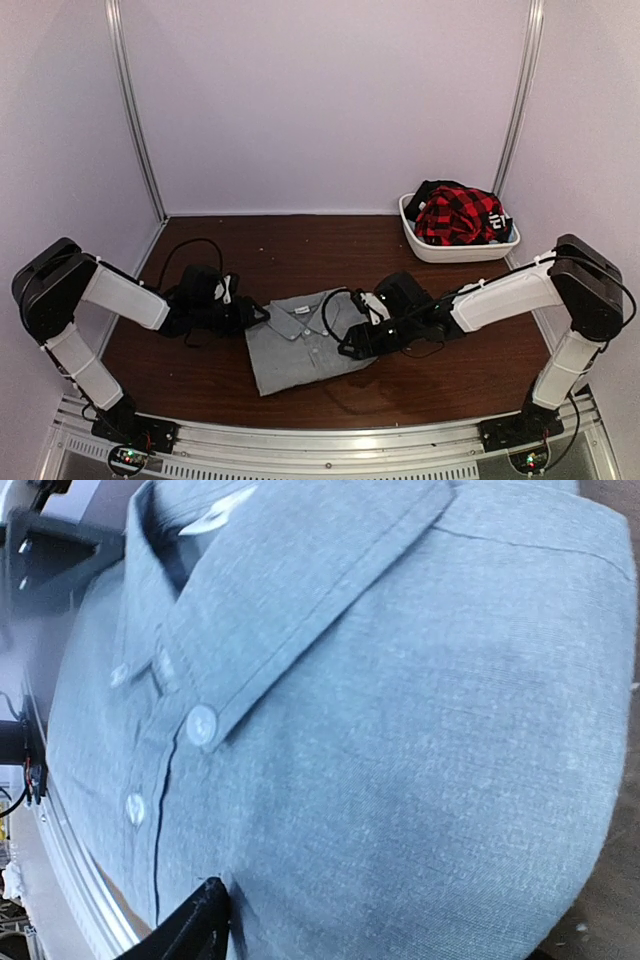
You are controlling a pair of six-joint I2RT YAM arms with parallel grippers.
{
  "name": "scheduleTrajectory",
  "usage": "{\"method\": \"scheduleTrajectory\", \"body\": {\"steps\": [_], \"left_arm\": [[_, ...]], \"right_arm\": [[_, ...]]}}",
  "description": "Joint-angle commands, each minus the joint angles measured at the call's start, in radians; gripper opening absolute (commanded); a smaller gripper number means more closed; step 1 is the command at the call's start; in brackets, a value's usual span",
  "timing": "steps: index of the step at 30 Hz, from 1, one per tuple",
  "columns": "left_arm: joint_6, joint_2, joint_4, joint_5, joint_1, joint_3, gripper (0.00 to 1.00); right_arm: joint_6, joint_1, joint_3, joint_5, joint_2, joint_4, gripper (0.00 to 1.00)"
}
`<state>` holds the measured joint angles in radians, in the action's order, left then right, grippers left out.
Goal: Fold and stack the long sleeve shirts
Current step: Rotate the square-folded shirt at the center of the board.
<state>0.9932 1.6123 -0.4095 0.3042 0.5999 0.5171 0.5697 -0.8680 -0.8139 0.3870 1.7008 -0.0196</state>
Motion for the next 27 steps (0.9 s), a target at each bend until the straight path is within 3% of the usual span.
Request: {"method": "scheduleTrajectory", "body": {"steps": [1, 8, 16, 20, 27], "left_arm": [[-0.146, 0.088, 0.086, 0.042, -0.119, 0.126, 0.56], [-0.302, 0.209, 0.248, 0.033, -0.23, 0.362, 0.56], [-0.395, 0.234, 0.385, -0.08, -0.367, 0.505, 0.65], [-0.45, 0.217, 0.481, -0.18, -0.425, 0.58, 0.73], [-0.451, 0.083, 0.471, -0.256, -0.433, 0.523, 0.8]], "right_arm": [[0.172, -0.092, -0.009, -0.097, 0.037, -0.19, 0.69], [0.199, -0.115, -0.181, -0.169, 0.192, -0.201, 0.68], [0.157, -0.112, -0.431, -0.103, 0.367, -0.16, 0.68], [0.163, -0.112, -0.457, -0.101, 0.375, -0.164, 0.7], [0.147, -0.086, -0.357, -0.197, 0.242, -0.112, 0.8]]}}
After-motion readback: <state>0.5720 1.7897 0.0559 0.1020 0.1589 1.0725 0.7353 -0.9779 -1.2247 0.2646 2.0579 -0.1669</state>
